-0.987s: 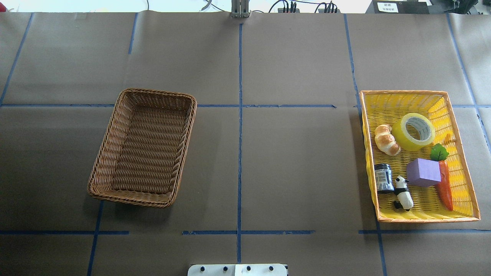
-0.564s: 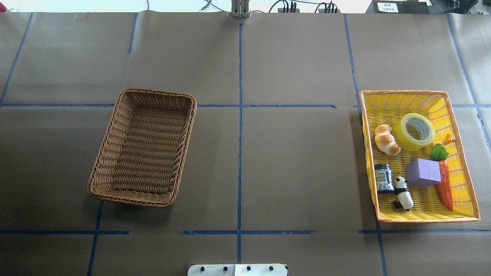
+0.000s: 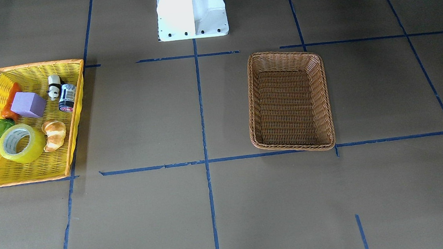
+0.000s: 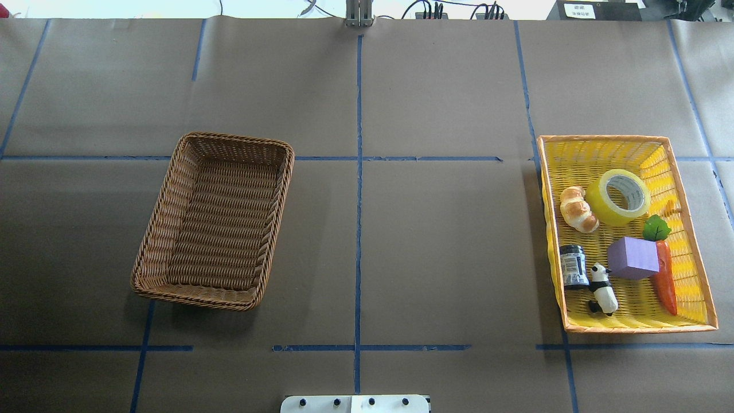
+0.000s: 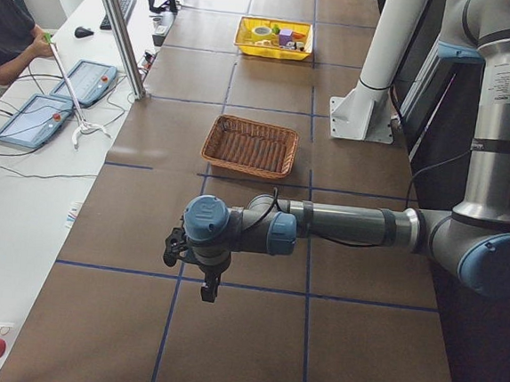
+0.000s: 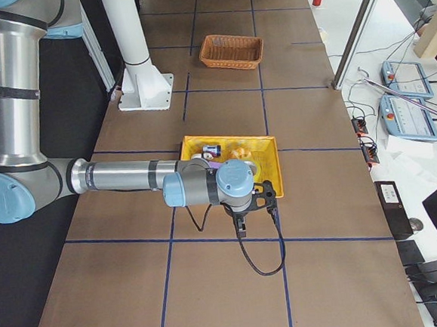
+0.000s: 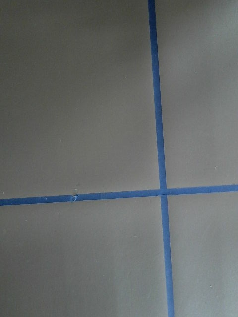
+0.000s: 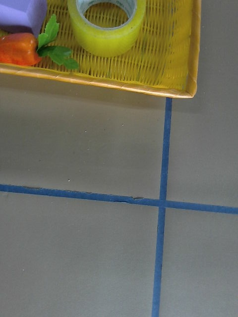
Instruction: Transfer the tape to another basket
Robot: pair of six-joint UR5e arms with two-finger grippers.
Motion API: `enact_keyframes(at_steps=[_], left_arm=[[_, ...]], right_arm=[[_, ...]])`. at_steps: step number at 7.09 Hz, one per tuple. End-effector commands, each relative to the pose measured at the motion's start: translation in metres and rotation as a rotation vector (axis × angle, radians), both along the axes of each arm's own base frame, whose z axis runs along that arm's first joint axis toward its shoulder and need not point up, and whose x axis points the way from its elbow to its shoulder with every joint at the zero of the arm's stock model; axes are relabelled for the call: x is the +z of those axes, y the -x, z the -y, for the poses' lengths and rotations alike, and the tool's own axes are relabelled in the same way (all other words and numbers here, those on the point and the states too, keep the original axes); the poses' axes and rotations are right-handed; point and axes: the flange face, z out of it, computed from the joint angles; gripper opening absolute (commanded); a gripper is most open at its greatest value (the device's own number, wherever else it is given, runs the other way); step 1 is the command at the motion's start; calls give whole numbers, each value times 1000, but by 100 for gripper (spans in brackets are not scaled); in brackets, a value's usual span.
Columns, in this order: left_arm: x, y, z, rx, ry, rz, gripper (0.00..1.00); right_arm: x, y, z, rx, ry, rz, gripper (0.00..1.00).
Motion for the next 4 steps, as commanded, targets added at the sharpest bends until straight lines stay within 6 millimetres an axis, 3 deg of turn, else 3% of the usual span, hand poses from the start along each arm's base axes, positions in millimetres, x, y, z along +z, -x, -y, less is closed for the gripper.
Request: enact_keyframes(at_steps=[1, 4], left_arm=[[-1, 0, 0, 0, -2, -1, 100], [-2, 0, 0, -1, -6, -3, 100]], right_arm=[[-1, 0, 1, 0, -2, 1, 100], [-5, 0, 4, 0, -11, -2, 100]])
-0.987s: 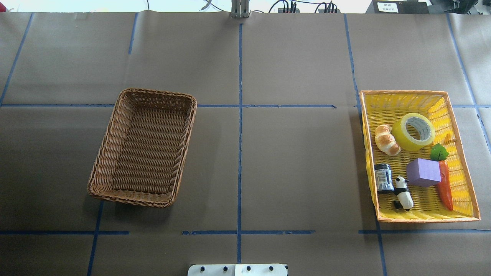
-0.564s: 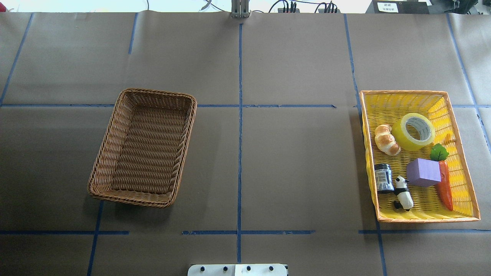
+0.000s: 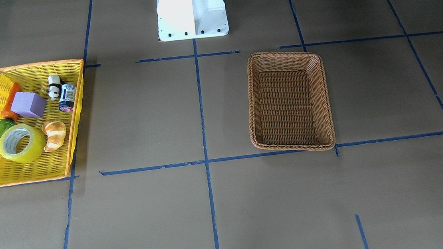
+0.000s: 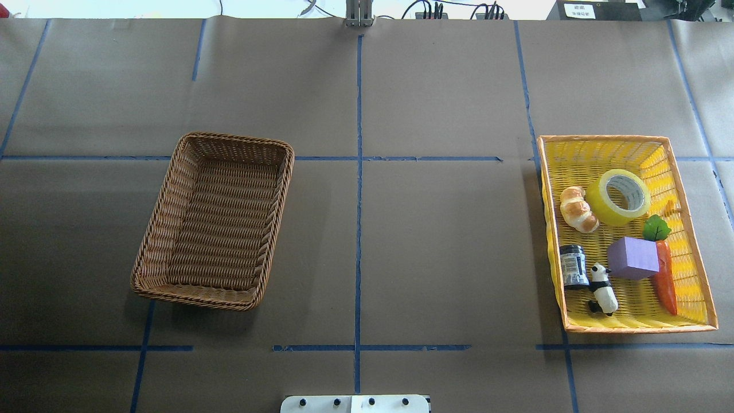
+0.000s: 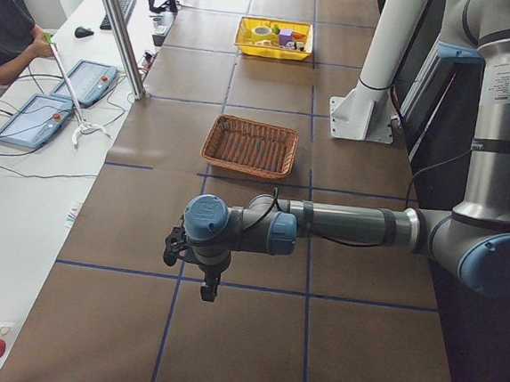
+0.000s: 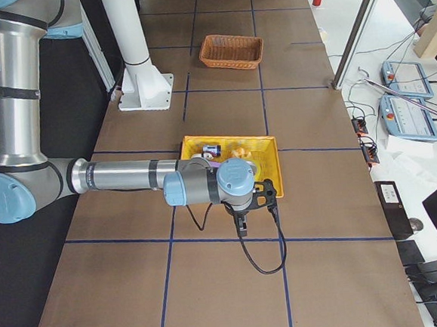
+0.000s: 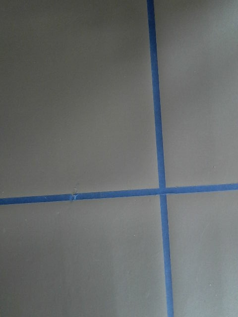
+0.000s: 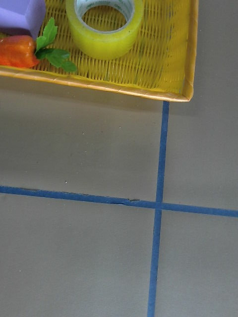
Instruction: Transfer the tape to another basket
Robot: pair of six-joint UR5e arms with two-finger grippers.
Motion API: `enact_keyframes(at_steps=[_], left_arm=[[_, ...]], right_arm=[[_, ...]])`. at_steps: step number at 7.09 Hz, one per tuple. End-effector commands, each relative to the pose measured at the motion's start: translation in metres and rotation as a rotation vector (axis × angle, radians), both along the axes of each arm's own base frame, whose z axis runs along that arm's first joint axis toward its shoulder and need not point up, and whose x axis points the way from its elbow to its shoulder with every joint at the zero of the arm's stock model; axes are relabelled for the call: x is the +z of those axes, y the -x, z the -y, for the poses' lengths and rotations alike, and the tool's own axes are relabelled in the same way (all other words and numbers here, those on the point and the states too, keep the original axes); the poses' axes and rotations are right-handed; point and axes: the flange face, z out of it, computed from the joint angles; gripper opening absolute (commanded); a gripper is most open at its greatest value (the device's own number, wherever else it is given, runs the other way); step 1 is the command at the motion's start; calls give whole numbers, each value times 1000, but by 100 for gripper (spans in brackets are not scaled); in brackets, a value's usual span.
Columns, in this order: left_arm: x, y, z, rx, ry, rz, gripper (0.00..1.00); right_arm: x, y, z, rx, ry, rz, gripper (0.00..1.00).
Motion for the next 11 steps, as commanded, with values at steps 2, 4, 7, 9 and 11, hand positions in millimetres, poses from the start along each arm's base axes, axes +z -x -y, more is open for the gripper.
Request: enact_keyframes(at_steps=[2, 4, 7, 9, 11], left_arm=[[-5, 0, 0, -4, -6, -4, 100], [-6, 0, 0, -5, -6, -4, 100], [0, -1, -6, -5, 7, -9, 100], [0, -1, -6, -6, 8, -9, 100], [-1, 0, -6, -7, 3, -10, 100]], right_arm=[[-14, -3, 16, 4, -33, -41, 100], [-48, 0, 32, 25, -64, -33, 100], [-96, 61, 47, 111, 89, -1, 100], [-106, 104, 50, 44, 49, -3, 100], [-114, 160, 48, -35, -47, -17, 100]])
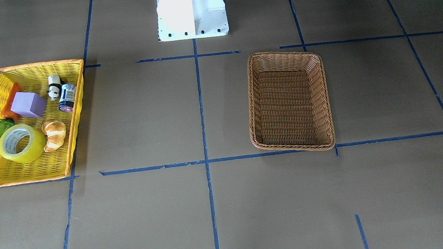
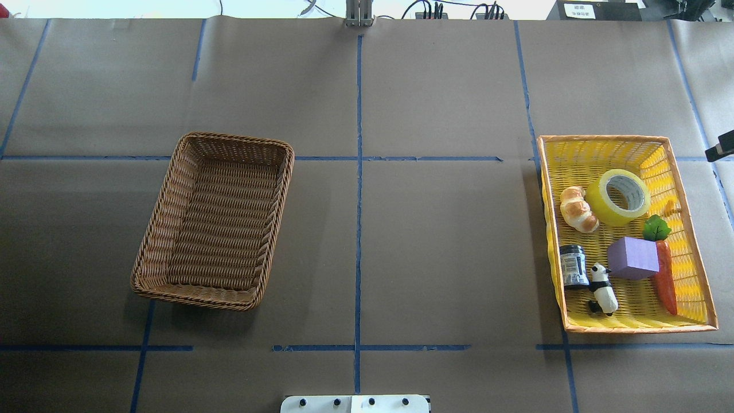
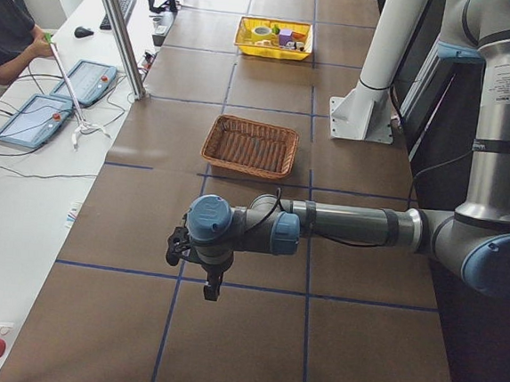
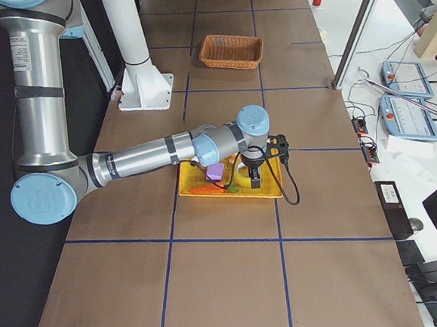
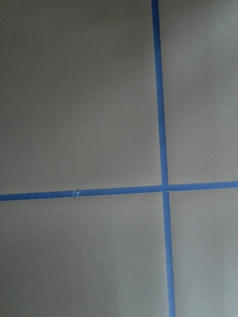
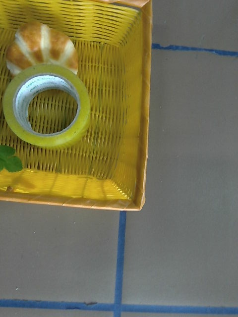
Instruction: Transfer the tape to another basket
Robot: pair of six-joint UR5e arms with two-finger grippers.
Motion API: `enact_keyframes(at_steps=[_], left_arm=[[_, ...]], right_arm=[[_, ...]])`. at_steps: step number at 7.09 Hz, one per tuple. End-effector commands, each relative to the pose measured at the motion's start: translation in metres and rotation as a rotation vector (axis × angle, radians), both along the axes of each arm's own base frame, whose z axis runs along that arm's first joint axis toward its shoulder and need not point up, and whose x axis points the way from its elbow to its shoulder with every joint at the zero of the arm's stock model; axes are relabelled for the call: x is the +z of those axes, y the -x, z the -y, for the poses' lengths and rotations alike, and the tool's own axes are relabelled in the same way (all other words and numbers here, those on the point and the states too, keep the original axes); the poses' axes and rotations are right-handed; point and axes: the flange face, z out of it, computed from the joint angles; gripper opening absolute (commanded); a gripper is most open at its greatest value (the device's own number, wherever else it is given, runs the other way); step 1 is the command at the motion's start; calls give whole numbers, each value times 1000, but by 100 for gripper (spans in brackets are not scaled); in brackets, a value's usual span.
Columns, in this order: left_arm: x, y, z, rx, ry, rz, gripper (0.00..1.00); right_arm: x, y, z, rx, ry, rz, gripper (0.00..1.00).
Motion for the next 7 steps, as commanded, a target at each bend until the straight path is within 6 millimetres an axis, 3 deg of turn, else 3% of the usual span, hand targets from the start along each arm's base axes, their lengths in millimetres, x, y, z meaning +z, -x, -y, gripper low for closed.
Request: enact_keyframes(at_steps=[1, 4, 7], left_arm=[[-1, 0, 0, -1, -4, 0, 100], [-1, 0, 0, -1, -5, -2, 100], [-1, 0, 0, -1, -4, -2, 100]], right_arm=[[-13, 59, 1, -50, -44, -31, 100], [-11, 118, 7, -57, -13, -102, 99], [11, 132, 21, -69, 25, -125, 99]])
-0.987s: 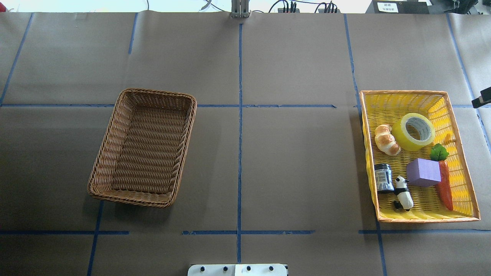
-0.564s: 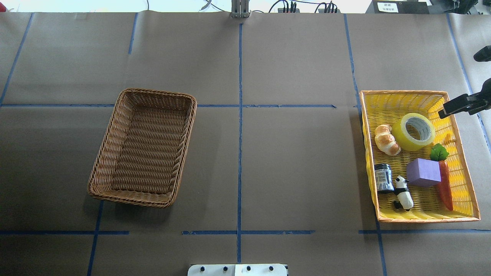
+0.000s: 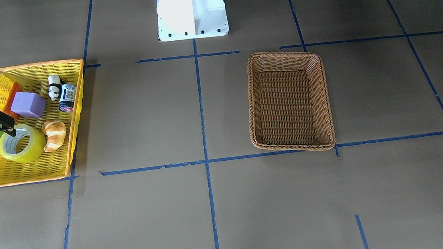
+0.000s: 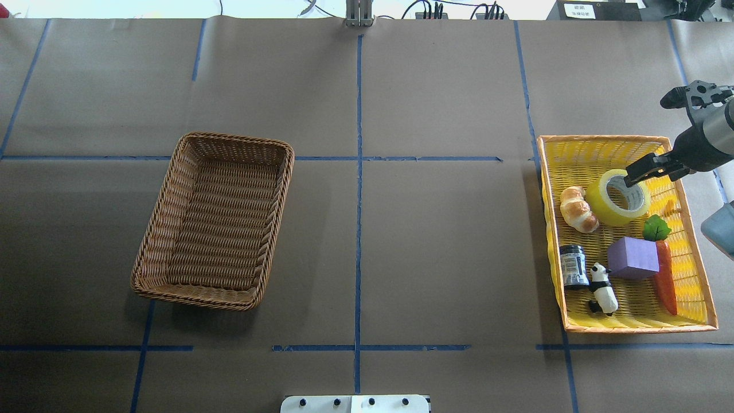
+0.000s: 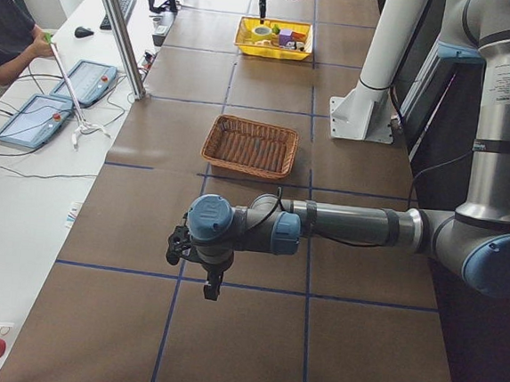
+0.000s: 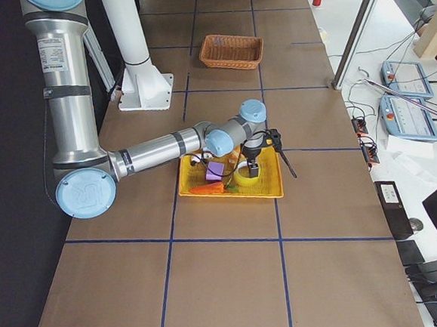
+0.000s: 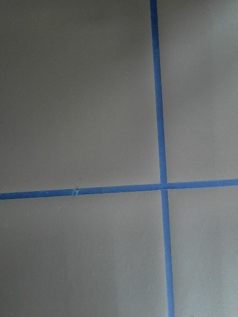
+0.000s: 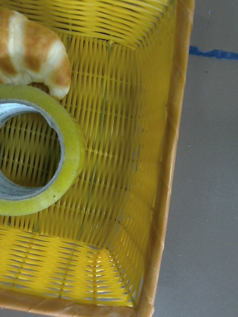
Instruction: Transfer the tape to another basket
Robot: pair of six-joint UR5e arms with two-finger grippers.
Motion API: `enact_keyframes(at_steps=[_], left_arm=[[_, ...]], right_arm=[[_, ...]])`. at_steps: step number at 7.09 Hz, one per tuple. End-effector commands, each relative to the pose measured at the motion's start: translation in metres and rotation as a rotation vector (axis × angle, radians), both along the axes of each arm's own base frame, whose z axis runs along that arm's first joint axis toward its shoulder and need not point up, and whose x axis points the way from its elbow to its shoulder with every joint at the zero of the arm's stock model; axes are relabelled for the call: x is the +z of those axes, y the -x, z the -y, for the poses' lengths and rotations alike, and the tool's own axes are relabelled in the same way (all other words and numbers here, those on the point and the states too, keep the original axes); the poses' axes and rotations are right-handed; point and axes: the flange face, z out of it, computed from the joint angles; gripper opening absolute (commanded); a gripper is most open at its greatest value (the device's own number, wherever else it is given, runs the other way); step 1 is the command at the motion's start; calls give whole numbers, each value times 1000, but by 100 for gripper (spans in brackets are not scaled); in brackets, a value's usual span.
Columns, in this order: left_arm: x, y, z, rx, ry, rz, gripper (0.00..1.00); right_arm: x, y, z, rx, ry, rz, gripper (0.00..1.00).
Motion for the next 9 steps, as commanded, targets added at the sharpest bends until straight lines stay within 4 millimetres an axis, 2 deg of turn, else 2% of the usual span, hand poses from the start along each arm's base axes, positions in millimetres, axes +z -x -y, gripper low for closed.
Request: enact_keyframes(at_steps=[1, 3, 7, 8, 9], left_arm=[[0, 0, 0, 0, 0, 0, 100], [-1, 0, 0, 0, -1, -2, 100], [-5, 0, 1, 0, -9, -1, 100], [-5, 0, 1, 0, -11, -1, 100], [-5, 0, 1, 0, -11, -1, 100]], right_arm=[[18, 19, 15, -17, 34, -19, 99], [36, 38, 21, -41, 66, -38, 99], [53, 38, 19, -48, 92, -52, 99], [53, 37, 18, -46, 92, -52, 94], [52, 37, 18, -47, 91, -50, 70]])
